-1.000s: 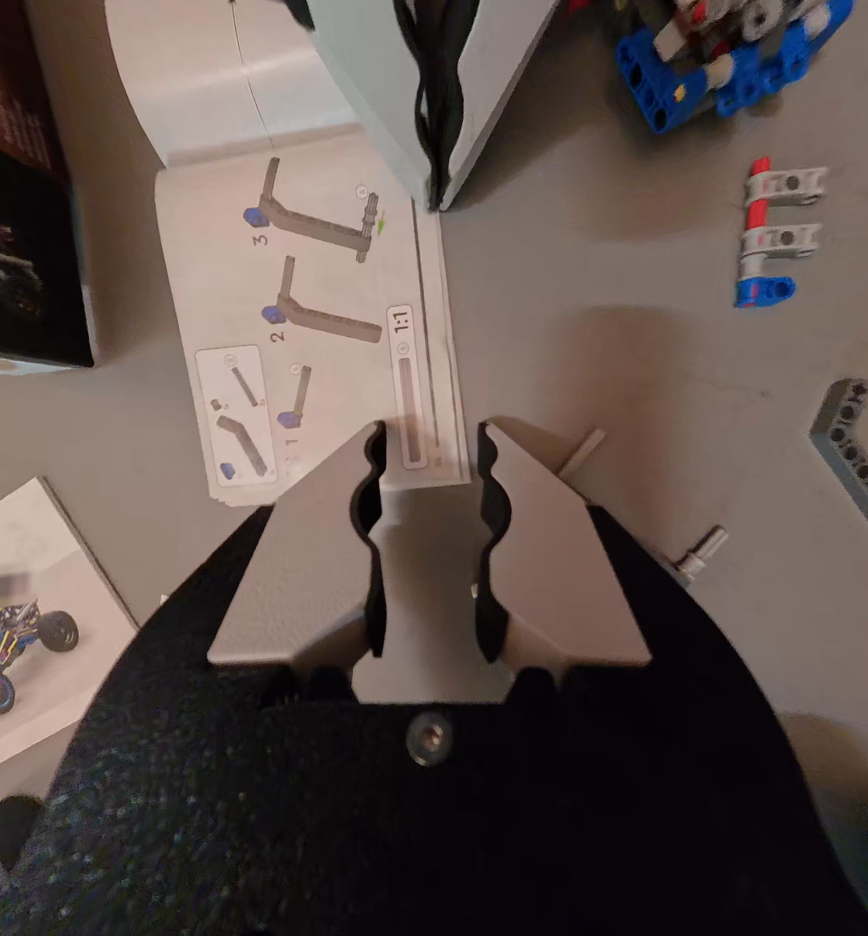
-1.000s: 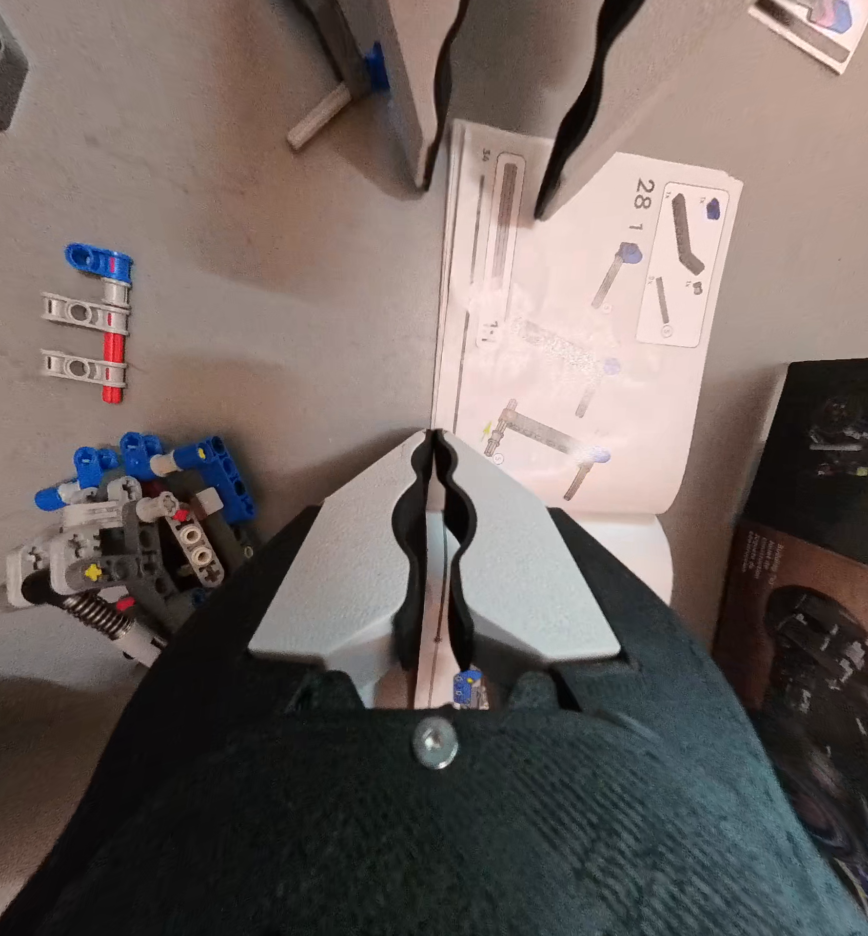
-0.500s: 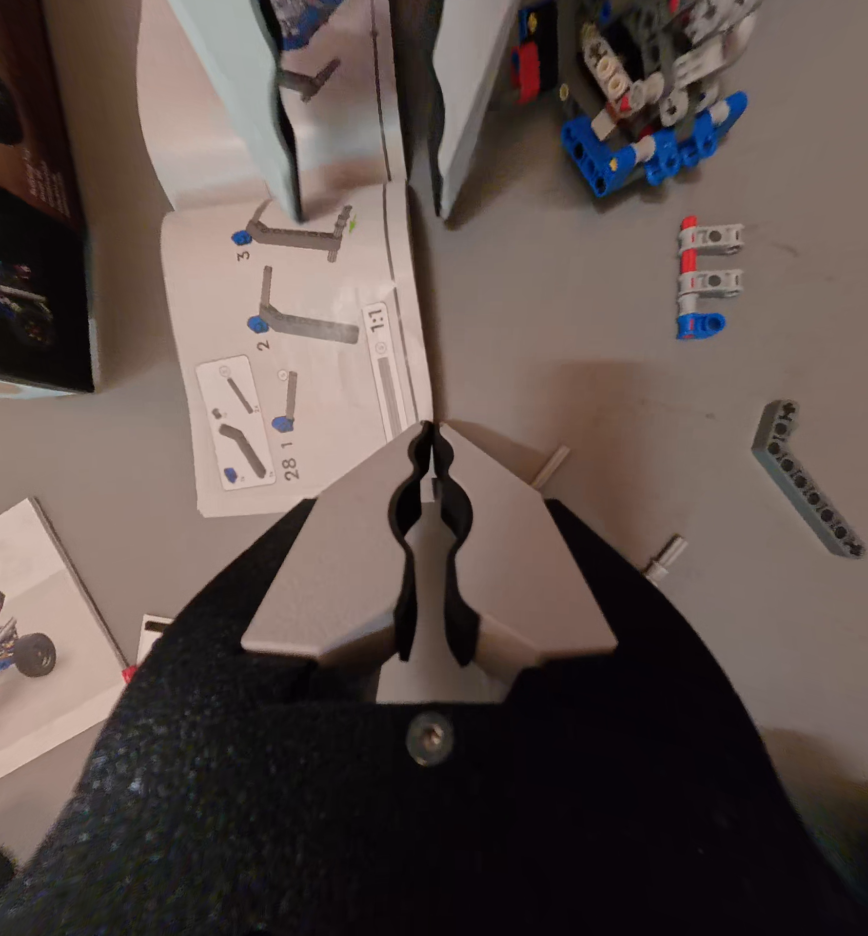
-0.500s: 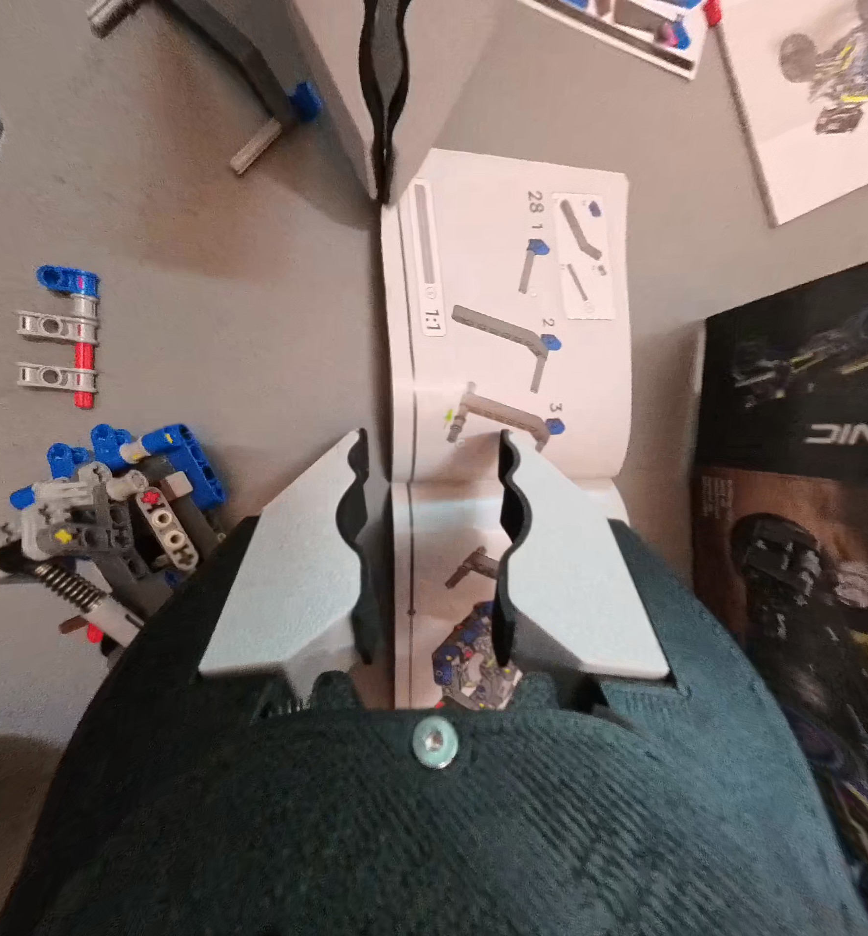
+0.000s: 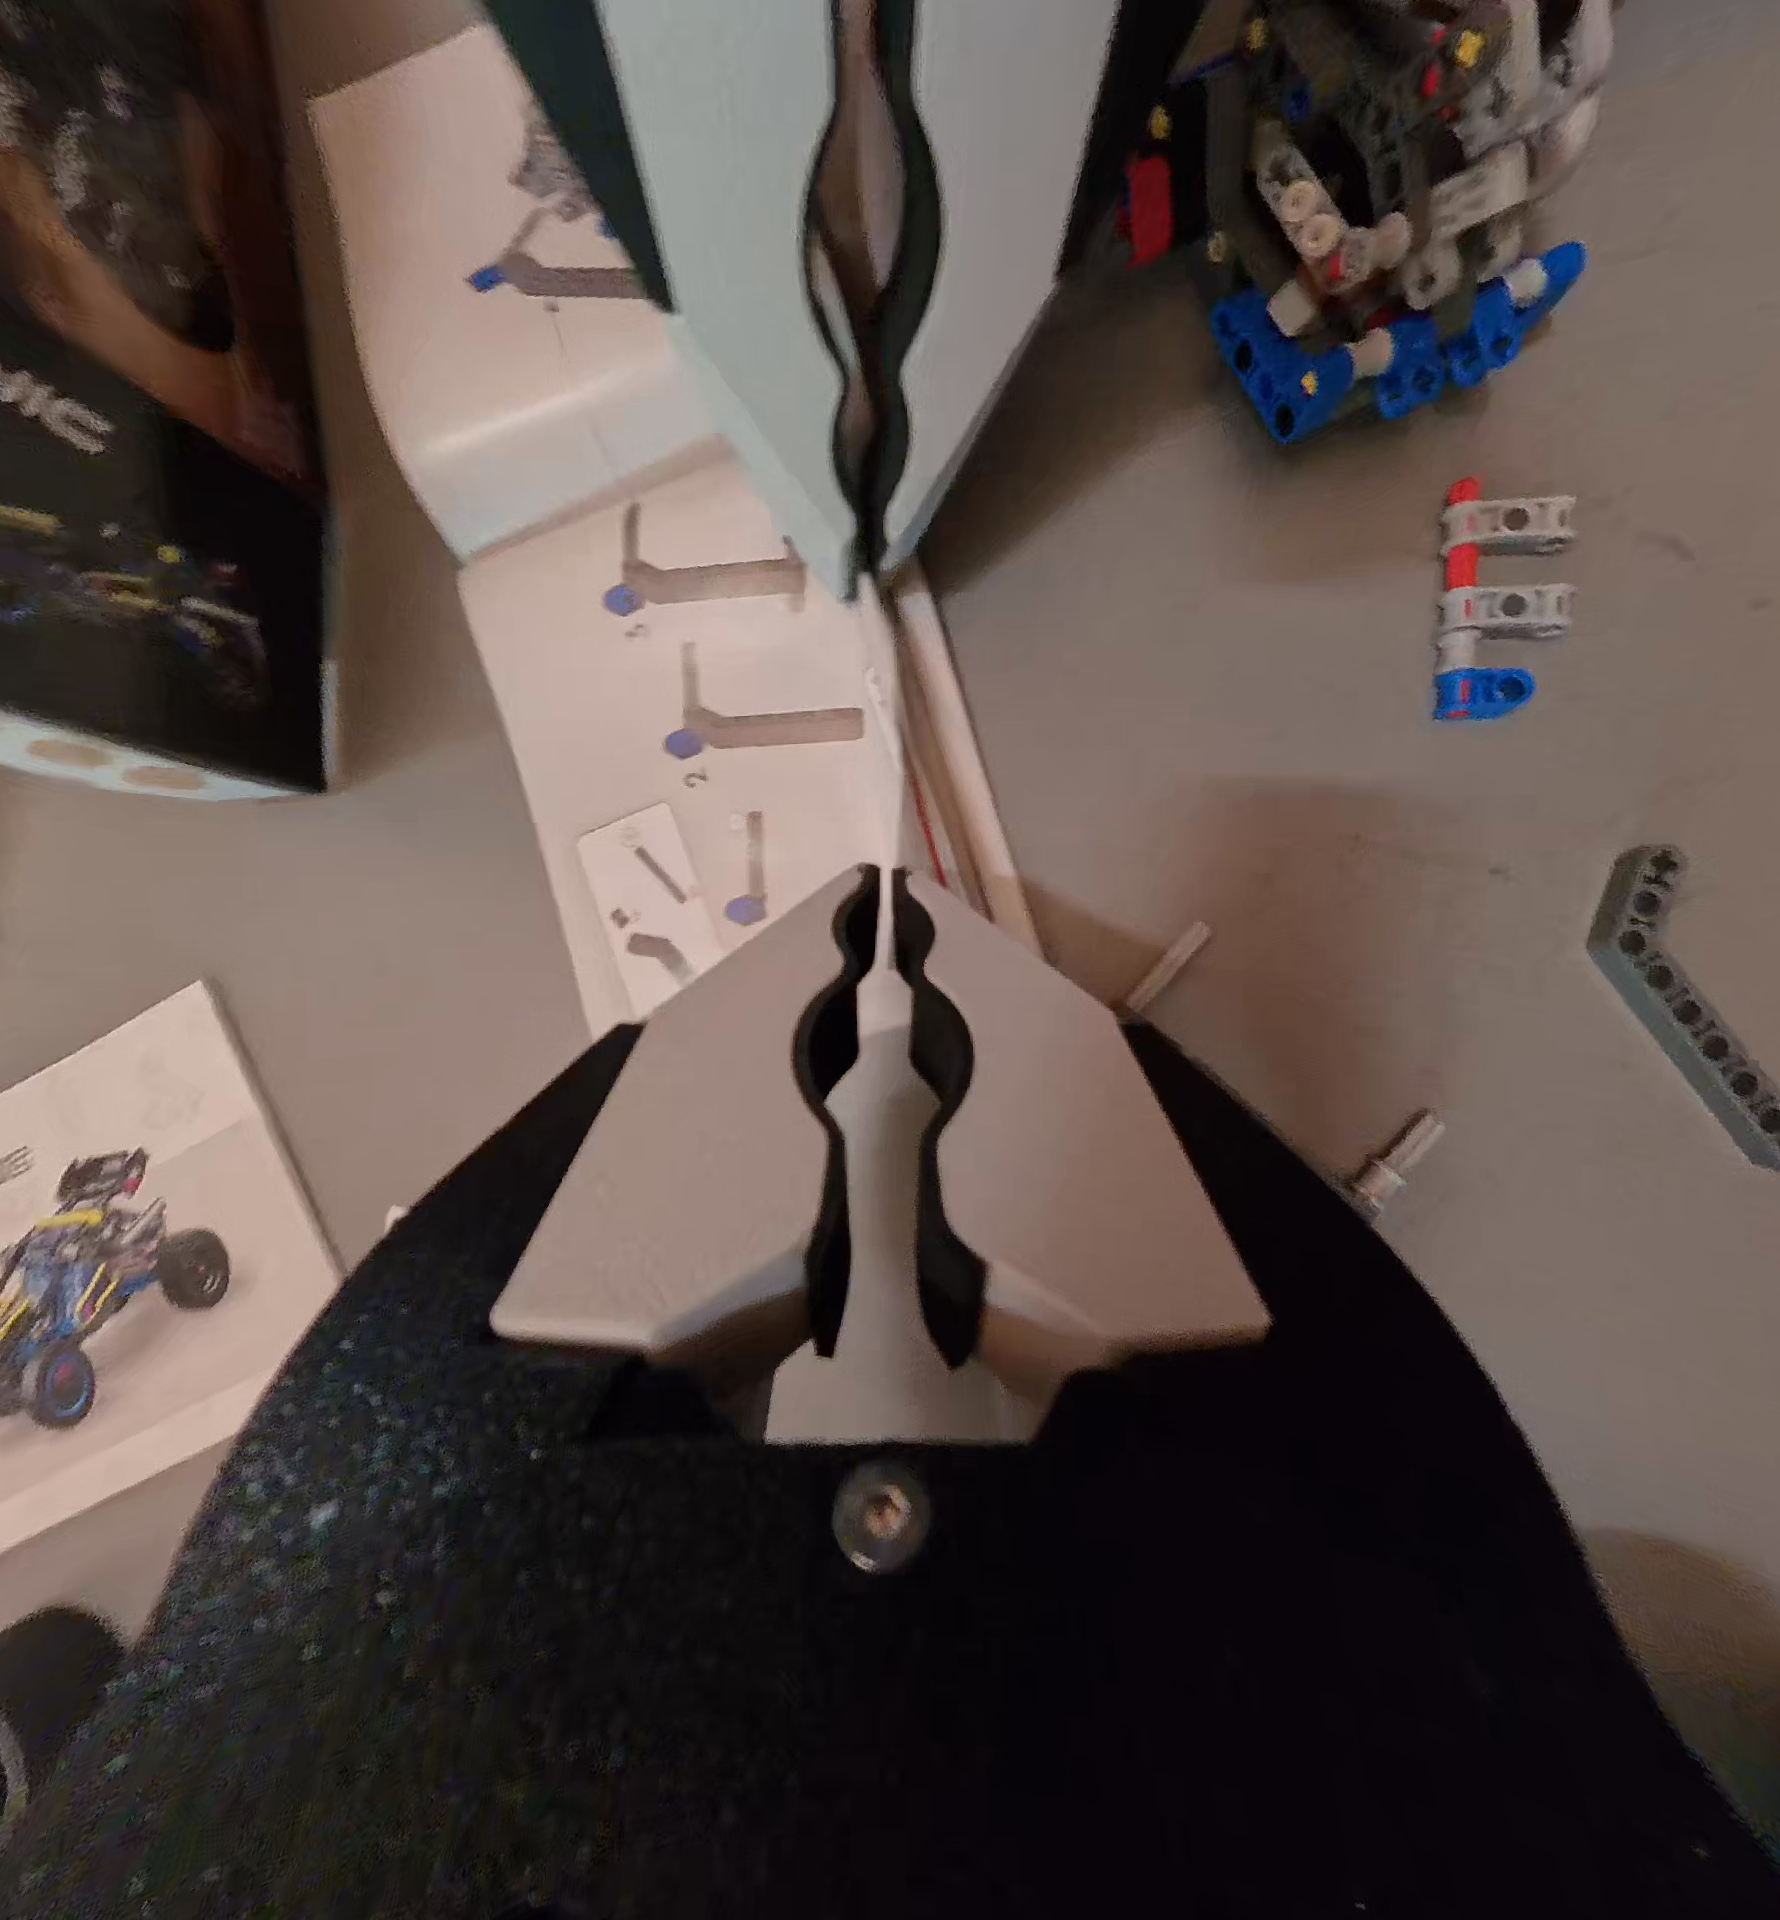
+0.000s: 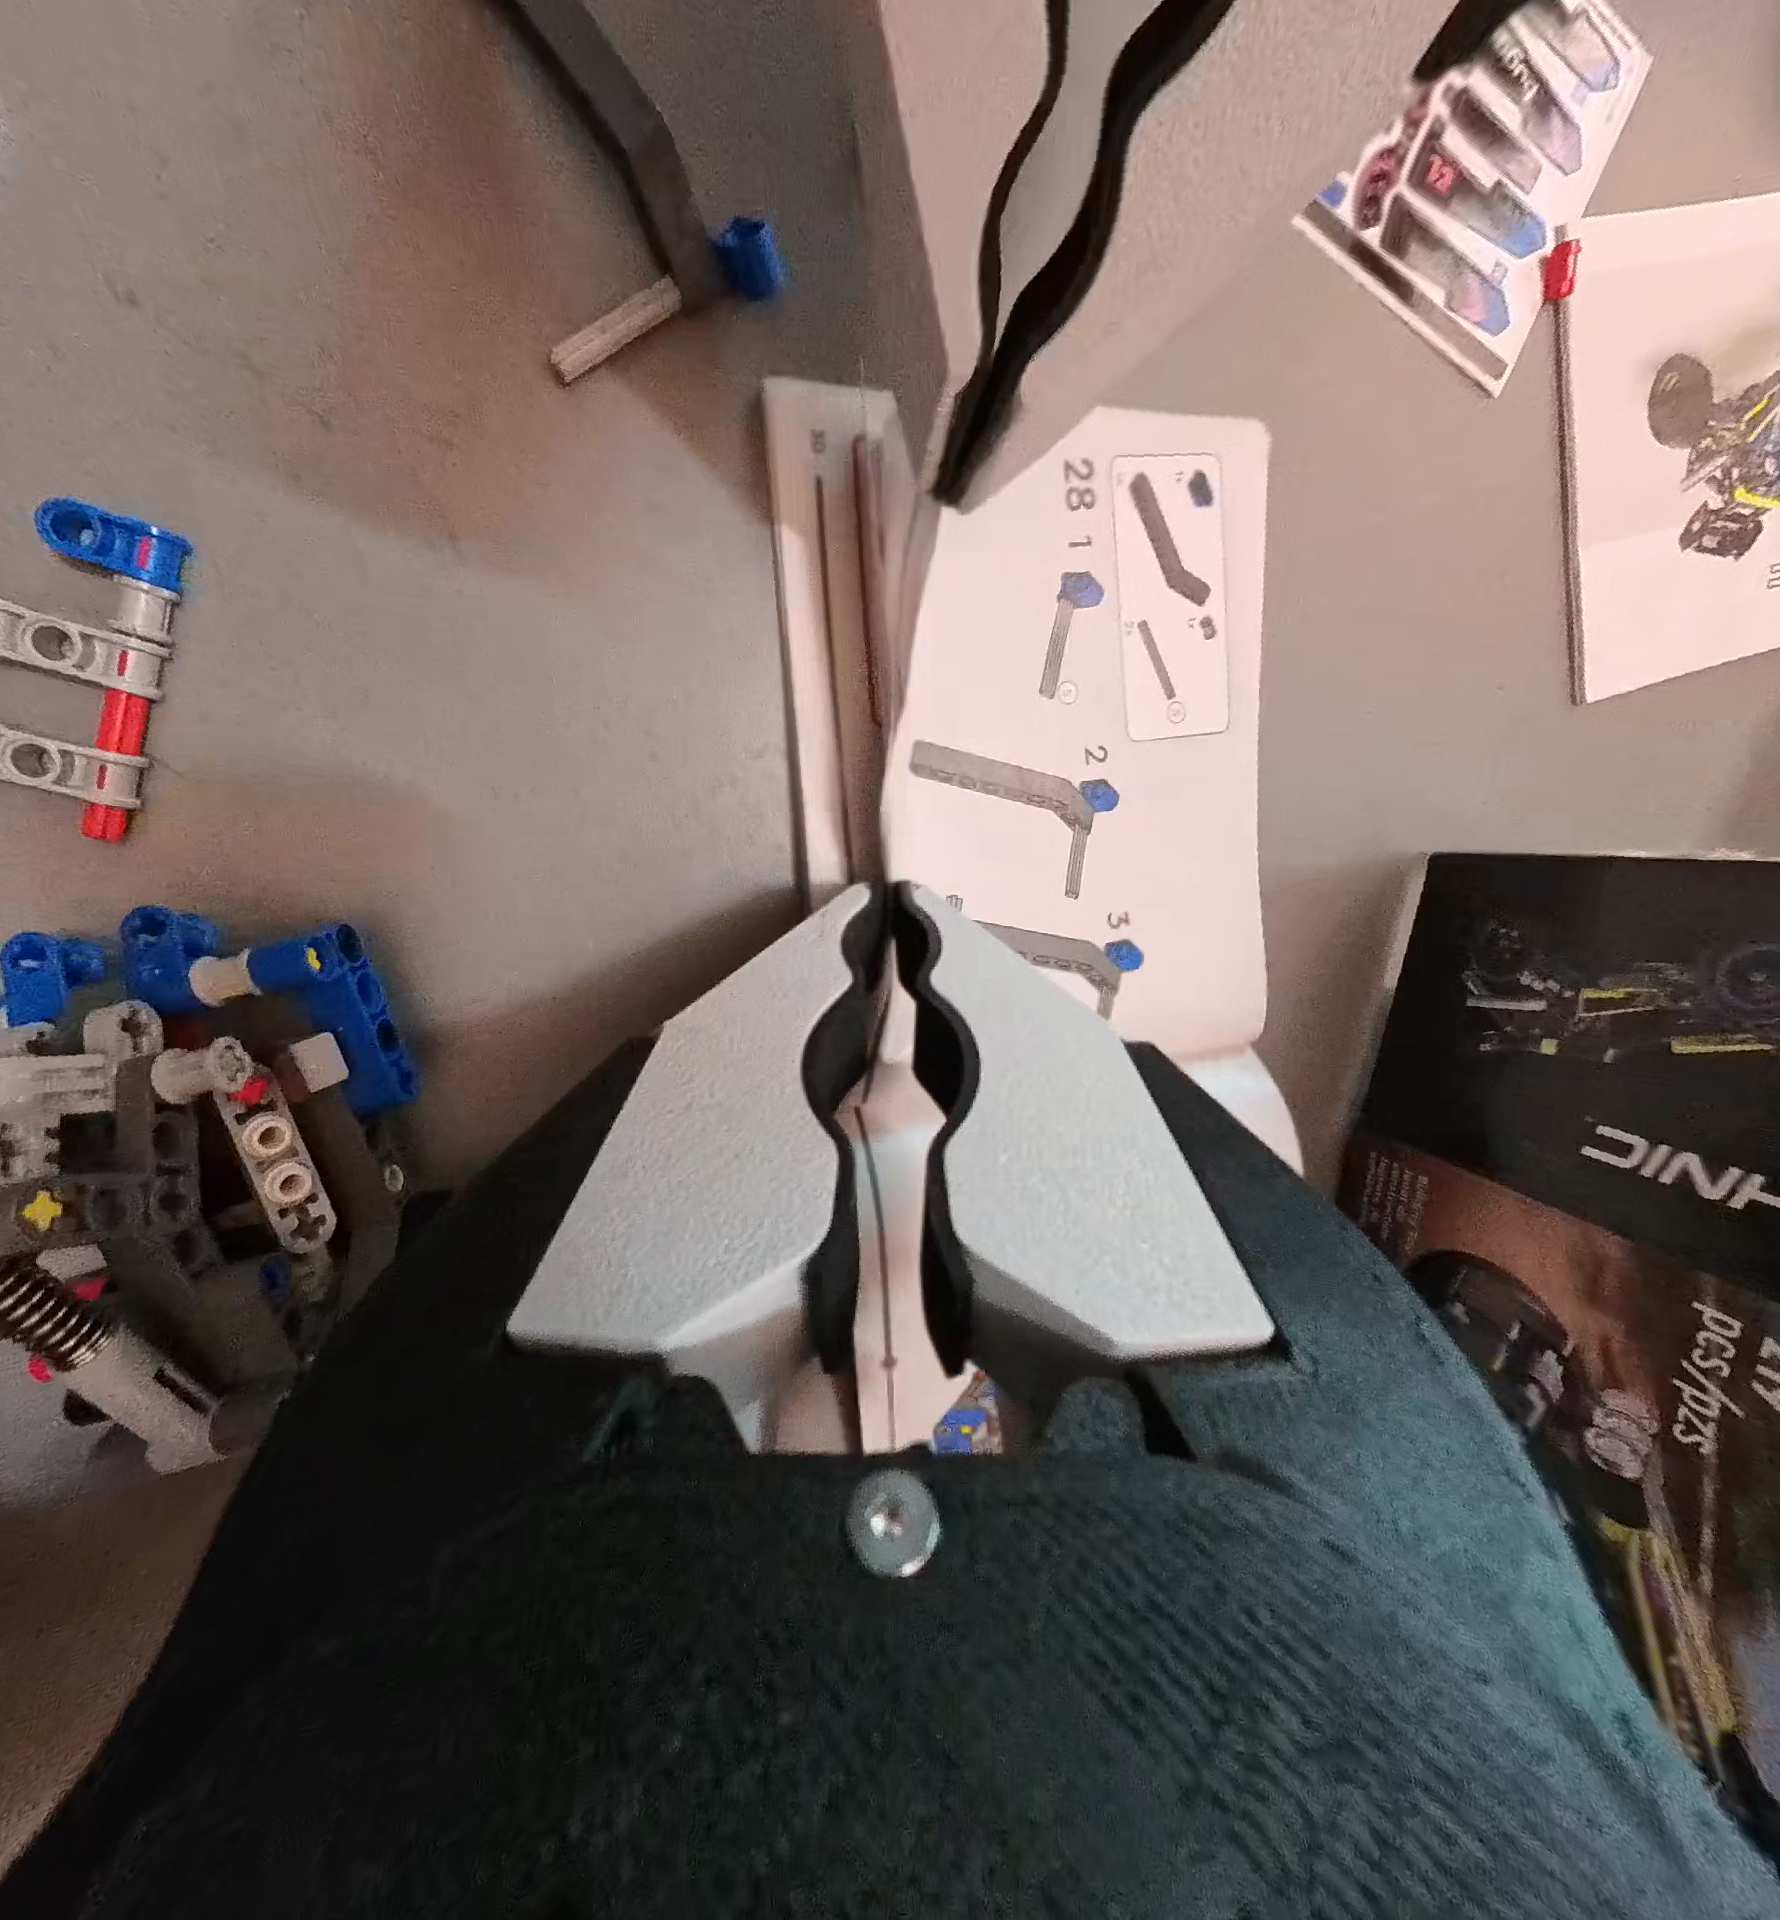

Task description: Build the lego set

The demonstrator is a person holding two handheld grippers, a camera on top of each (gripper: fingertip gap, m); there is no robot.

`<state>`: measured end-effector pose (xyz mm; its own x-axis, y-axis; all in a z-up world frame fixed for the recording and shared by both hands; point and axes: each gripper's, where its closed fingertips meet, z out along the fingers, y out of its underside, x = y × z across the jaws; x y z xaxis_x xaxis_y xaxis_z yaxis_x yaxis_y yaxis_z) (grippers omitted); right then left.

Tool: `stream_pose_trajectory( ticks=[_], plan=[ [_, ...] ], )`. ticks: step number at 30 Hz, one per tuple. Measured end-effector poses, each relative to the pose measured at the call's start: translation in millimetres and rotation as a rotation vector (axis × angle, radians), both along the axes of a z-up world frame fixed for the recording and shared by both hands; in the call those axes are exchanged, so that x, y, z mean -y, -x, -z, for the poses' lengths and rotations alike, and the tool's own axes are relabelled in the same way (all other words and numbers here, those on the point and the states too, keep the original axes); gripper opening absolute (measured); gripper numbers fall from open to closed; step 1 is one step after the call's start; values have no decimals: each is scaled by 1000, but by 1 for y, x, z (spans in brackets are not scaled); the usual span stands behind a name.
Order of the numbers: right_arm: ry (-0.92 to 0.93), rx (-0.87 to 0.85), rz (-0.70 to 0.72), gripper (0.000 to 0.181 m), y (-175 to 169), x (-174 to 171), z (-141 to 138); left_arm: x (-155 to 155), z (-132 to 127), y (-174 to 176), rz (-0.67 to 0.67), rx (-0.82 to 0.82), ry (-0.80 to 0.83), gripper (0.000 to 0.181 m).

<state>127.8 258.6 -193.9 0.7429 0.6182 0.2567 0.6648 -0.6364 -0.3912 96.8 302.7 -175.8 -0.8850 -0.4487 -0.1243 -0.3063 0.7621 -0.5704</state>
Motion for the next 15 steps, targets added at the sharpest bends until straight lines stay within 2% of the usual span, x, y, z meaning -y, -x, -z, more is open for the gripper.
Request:
stream_pose_trajectory(
  ticks=[2,5,9,15],
  plan=[
    [-6,-31,21,0,2,0,-2,-4,-6,-3,-56,19,37,16],
    [-32,-101,54,0,8,1,-5,-10,-18,-2,-101,76,107,24],
    [-62,-151,65,0,11,3,-7,-13,-13,8,-67,66,91,12],
    [-45,-136,63,0,12,5,-5,-5,-6,16,-15,16,90,9]
  ],
)
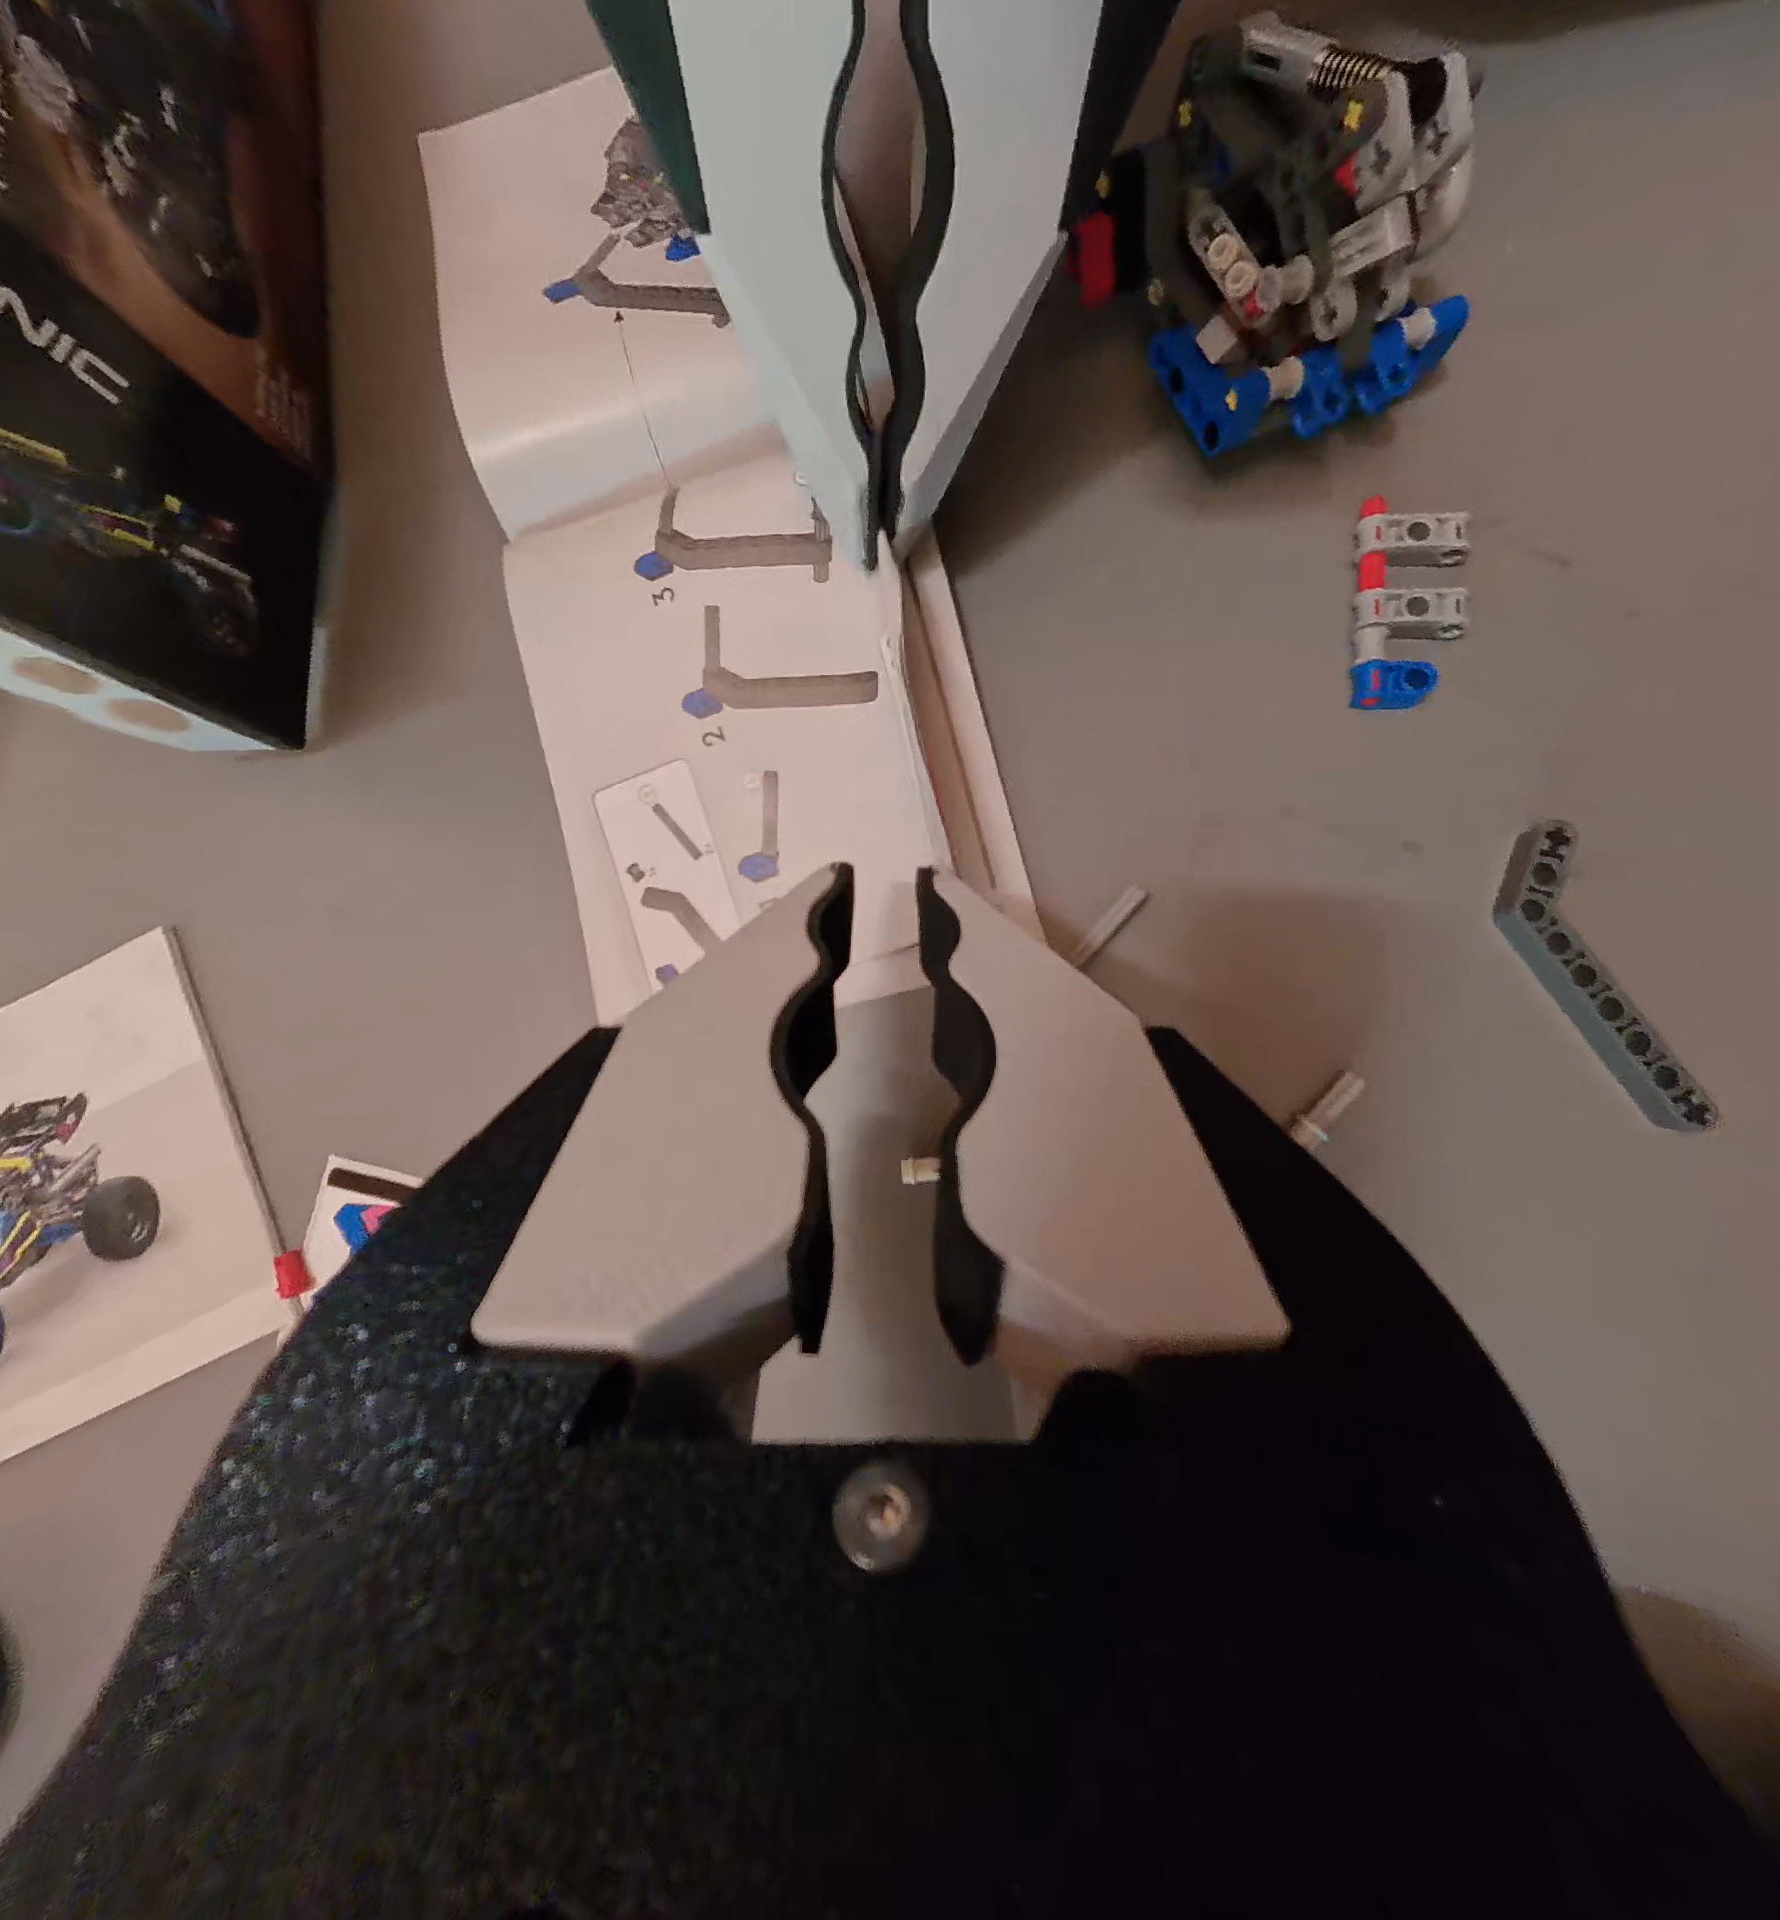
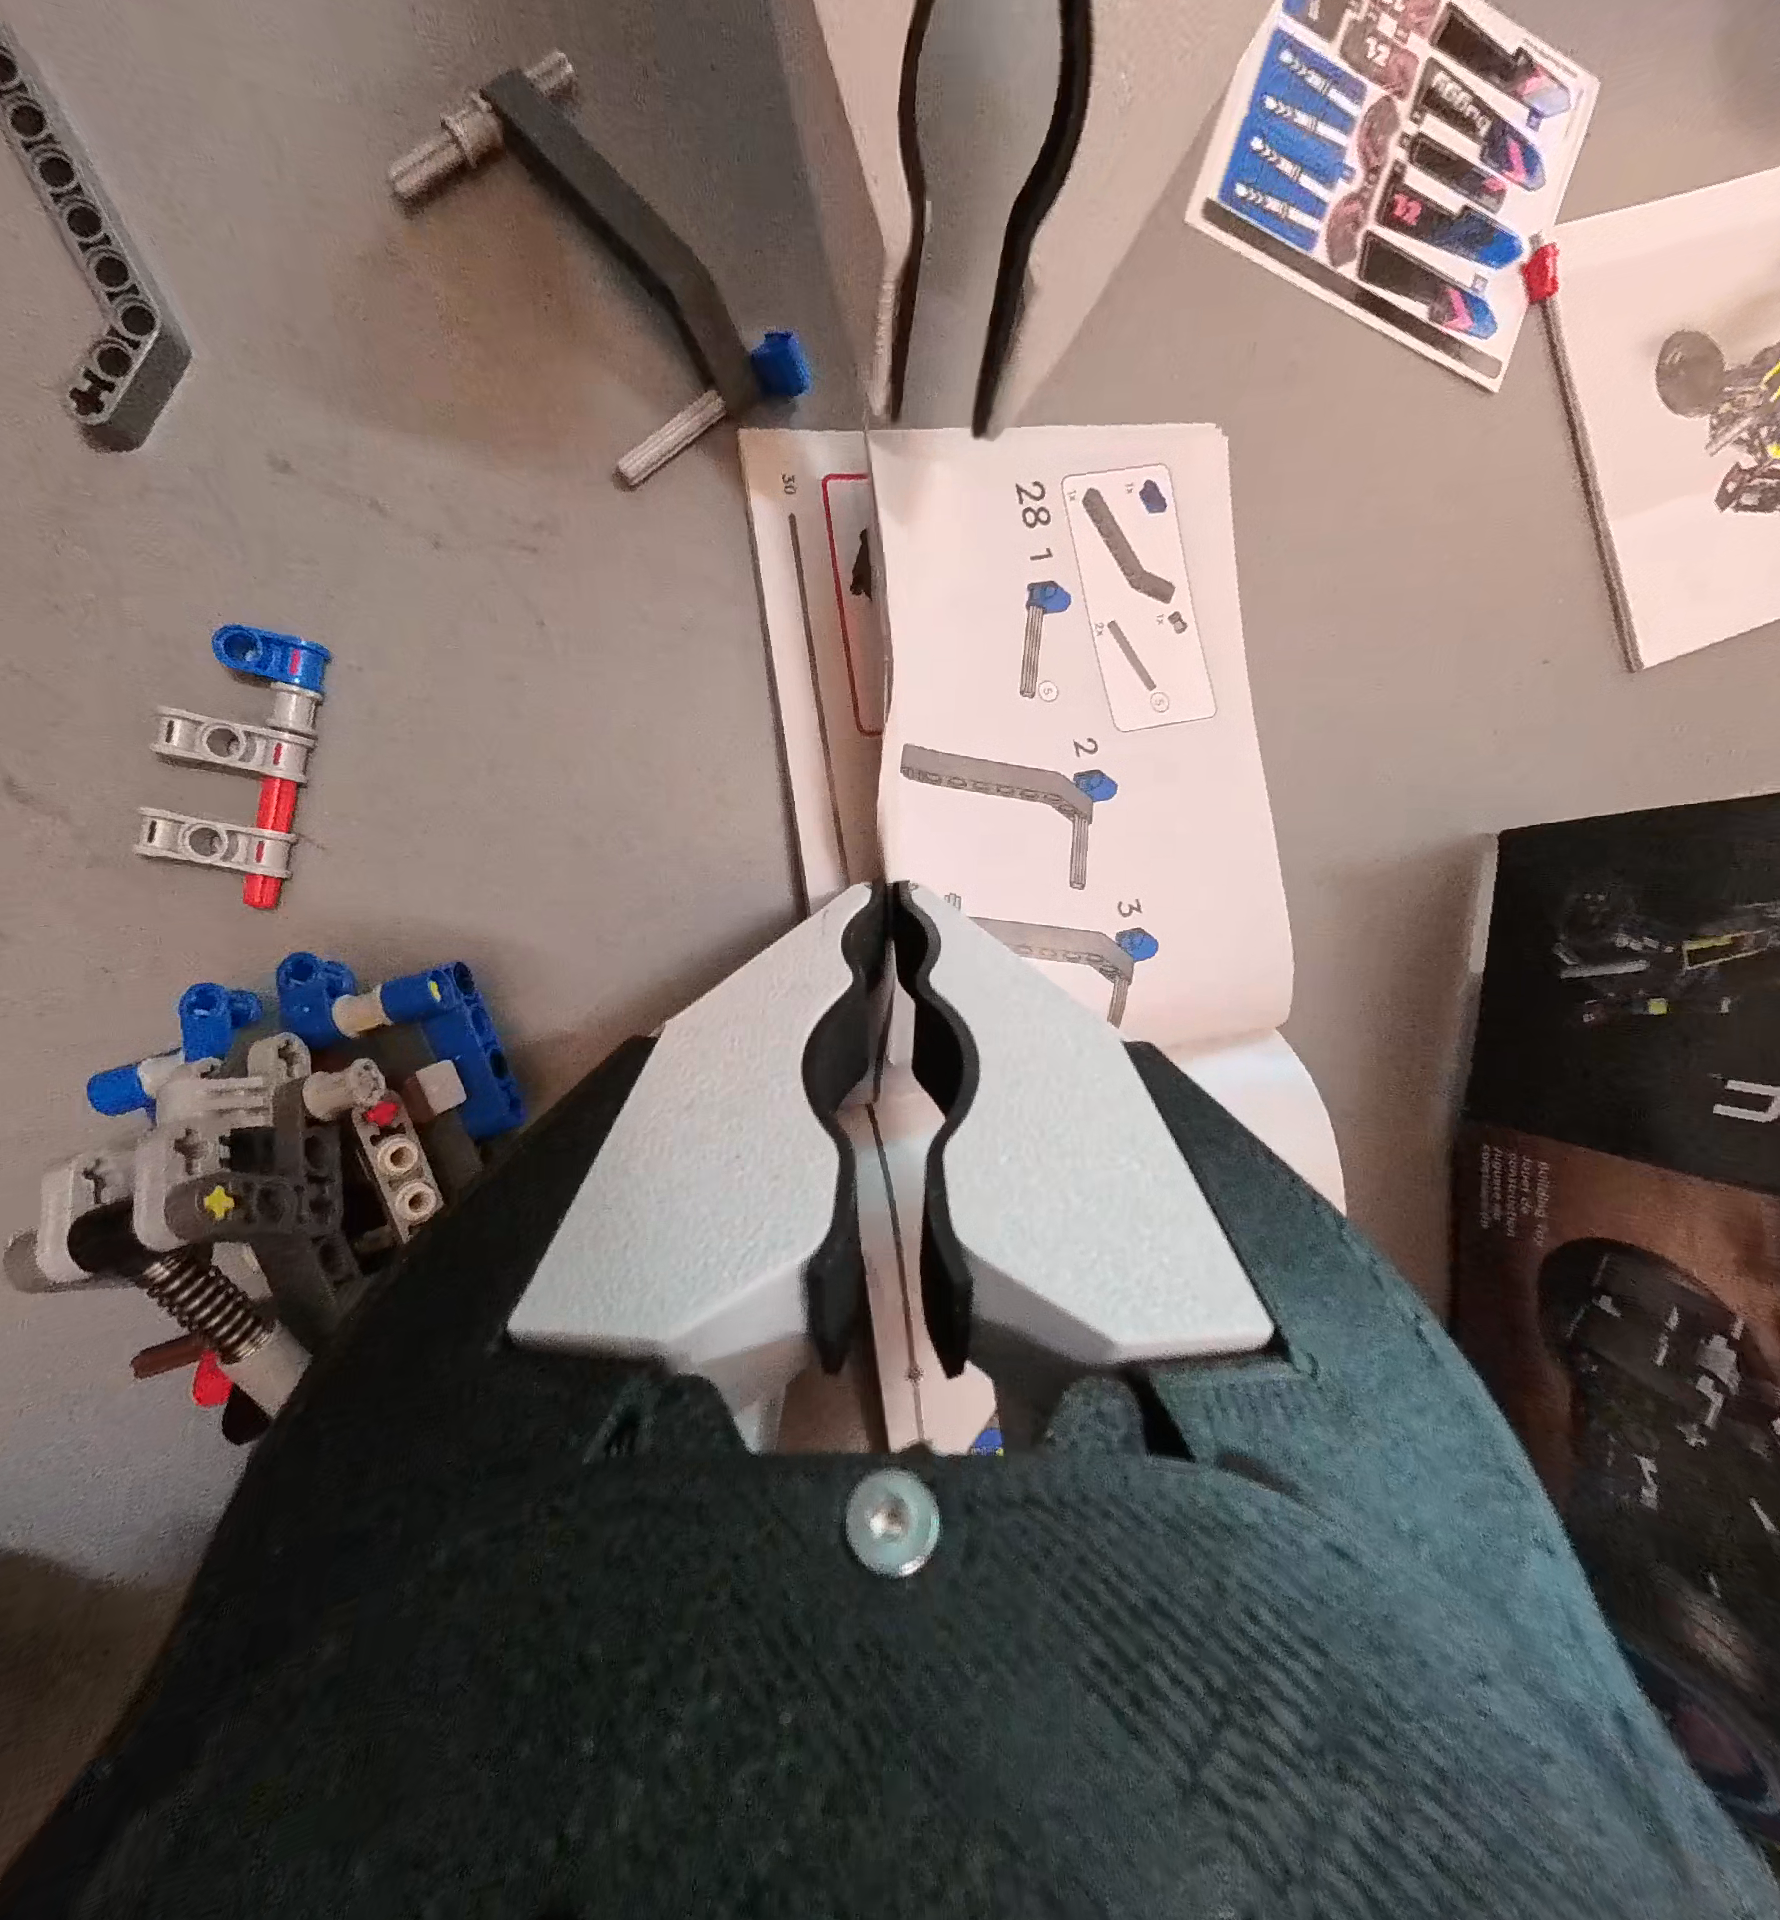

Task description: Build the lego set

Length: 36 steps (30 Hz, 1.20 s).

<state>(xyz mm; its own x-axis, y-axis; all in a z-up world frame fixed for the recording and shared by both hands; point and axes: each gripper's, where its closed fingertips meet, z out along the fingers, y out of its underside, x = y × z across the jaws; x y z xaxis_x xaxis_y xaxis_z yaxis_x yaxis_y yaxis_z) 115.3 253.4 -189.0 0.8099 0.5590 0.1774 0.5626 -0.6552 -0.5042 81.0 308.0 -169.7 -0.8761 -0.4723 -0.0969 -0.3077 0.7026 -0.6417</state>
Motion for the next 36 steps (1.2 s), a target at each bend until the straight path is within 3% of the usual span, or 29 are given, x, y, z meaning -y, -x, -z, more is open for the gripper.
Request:
stream_pose_trajectory(
  ticks=[15,25,36],
  plan=[
    [18,0,-6,0,1,2,2,15,3,14,73,-83,76,3],
    [23,-1,-12,0,1,4,3,9,-3,8,29,-59,96,3],
    [36,-16,-16,2,4,5,4,24,19,7,60,-102,17,0]
  ],
)
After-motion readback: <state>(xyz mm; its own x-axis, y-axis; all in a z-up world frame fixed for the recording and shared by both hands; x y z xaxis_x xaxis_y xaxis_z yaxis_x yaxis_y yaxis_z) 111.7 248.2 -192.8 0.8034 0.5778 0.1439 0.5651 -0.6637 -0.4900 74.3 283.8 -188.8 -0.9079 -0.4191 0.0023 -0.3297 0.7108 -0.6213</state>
